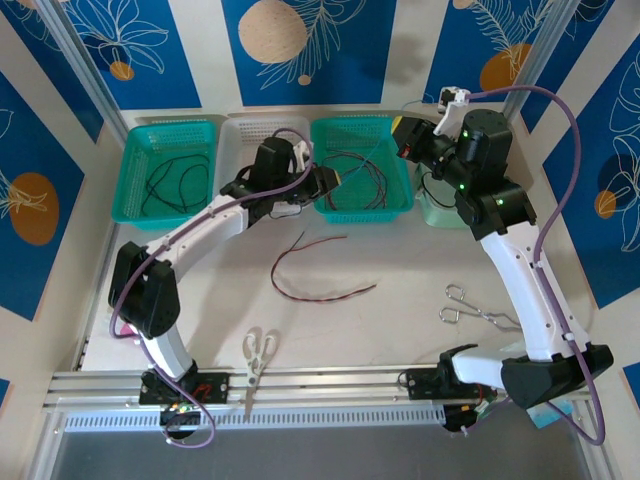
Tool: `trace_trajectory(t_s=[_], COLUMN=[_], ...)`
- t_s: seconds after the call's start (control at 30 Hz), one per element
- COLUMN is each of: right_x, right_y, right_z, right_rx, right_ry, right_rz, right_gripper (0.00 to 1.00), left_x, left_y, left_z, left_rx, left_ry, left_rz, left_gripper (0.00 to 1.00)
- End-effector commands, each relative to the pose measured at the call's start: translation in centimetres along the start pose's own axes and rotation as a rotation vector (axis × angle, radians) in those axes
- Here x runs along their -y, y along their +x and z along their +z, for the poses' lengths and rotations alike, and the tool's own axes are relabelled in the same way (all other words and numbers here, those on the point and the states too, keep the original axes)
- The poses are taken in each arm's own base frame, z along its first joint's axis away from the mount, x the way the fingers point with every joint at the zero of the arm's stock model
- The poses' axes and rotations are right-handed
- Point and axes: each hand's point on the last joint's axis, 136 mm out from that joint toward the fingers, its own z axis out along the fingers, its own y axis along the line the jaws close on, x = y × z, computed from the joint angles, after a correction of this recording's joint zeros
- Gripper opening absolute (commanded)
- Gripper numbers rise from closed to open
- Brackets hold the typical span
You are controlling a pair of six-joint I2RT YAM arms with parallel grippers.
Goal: Untangle the cables
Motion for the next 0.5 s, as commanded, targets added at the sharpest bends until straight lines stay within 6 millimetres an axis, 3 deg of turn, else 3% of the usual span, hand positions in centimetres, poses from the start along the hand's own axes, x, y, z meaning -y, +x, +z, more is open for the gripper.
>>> trace_trajectory(t_s=[0.0,0.17,0.3,0.47], right_x=[-1.5,-2.7,-3.6,-6.0], right_y=[-1.3,-2.2,-2.9,-3.3], right_z=[0.0,1.4,3.0,5.5], right_rx=[0.032,0.037,0.040,0.041], right_ry=[-0.051,-0.078,-0.102,-0.163], right_rz=[-0.028,-0.040,-0.039,-0.043], right_gripper=[0.00,0.00,0.00,0.00], left_x=[1.1,0.7,0.1,-0.3], left_y=[-1.2,-3.1,-4.9,-4.9], left_z=[-0.9,-3.5,-7.8,-12.6], left_rx=[0.049,0.138,0.263,0.329], left_ry=[0.056,0.019,-0.065,-0.183], left_rz=[-0.010,0.028,0.117,0.258], left_gripper=[0.36,0.56,0.61,0.68])
